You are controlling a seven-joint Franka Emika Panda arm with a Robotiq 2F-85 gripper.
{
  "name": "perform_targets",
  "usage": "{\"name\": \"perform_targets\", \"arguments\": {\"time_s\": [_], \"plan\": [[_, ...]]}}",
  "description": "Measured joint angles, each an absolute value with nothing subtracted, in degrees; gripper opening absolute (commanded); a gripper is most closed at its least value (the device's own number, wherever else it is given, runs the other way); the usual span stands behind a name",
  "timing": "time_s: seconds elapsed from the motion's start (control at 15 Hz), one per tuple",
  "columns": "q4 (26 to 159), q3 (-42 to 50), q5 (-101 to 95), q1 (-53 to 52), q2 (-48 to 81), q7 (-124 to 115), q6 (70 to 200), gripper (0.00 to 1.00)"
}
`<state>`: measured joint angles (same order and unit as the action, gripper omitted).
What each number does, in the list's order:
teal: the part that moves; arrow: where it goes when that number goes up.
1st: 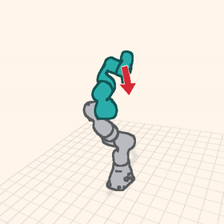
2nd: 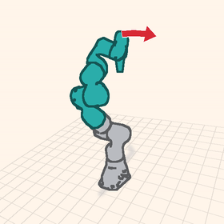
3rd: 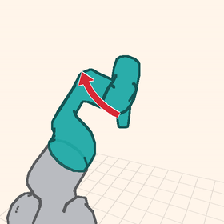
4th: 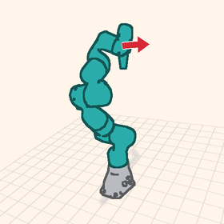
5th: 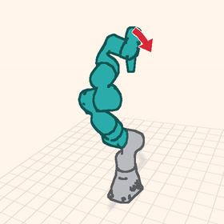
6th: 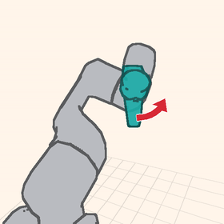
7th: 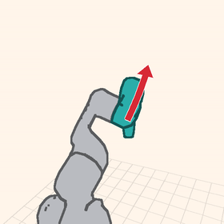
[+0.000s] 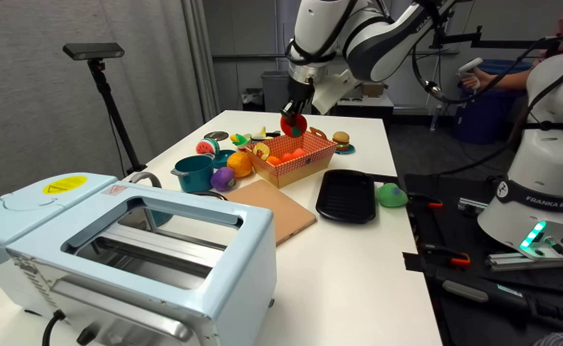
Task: Put the orange plush toy in the box
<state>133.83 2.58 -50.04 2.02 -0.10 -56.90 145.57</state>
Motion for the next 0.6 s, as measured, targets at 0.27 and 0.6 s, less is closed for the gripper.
{"name": "perform_targets", "arguments": {"time_s": [0.27,0.6], "plan": [[133.24,2.58,-48.59,2.01,1.06,-56.75,145.57,0.78],[132.83,2.58,-47.62,2.01,1.86,-56.57,145.57,1.00]]}}
